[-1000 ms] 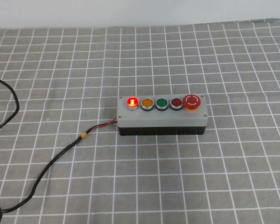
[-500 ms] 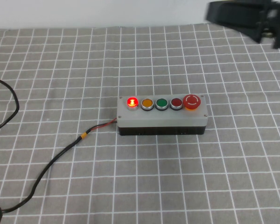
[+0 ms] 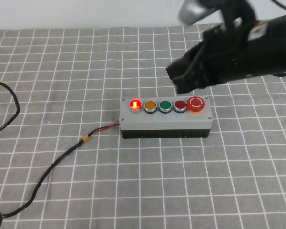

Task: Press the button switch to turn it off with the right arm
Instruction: 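Press the lit red button on the button box to turn it off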

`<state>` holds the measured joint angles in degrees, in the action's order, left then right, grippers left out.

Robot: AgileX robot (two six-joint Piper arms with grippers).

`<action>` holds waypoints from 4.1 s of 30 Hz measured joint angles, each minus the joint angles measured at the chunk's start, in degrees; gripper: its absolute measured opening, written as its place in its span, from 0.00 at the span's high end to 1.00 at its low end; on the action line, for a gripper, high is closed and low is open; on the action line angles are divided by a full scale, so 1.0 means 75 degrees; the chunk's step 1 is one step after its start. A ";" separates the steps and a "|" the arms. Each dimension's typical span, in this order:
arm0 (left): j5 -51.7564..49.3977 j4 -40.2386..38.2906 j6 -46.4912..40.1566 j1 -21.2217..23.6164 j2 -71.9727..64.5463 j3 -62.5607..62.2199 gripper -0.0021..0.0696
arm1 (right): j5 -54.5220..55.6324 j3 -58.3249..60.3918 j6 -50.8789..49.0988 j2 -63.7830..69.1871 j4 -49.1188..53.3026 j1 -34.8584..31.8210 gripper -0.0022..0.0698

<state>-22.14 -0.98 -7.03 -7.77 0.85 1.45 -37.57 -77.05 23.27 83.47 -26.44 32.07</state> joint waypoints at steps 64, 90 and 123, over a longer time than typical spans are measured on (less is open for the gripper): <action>0.0000 0.0000 0.0000 0.0000 0.0000 0.0000 0.98 | 0.0148 -0.3241 -0.2280 0.4793 0.2696 0.0785 0.99; 0.0000 0.0000 0.0000 0.0000 0.0000 0.0000 0.98 | -0.0954 -0.0214 -0.3654 -0.1462 0.4757 0.0785 0.99; -0.0013 0.0000 0.0000 0.0000 0.0000 0.0000 0.98 | 0.2867 0.6273 -0.5919 -0.5983 0.4937 0.0612 0.99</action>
<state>-22.24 -0.98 -7.03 -7.77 0.85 1.45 -16.07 -30.01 -21.12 38.60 10.59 36.66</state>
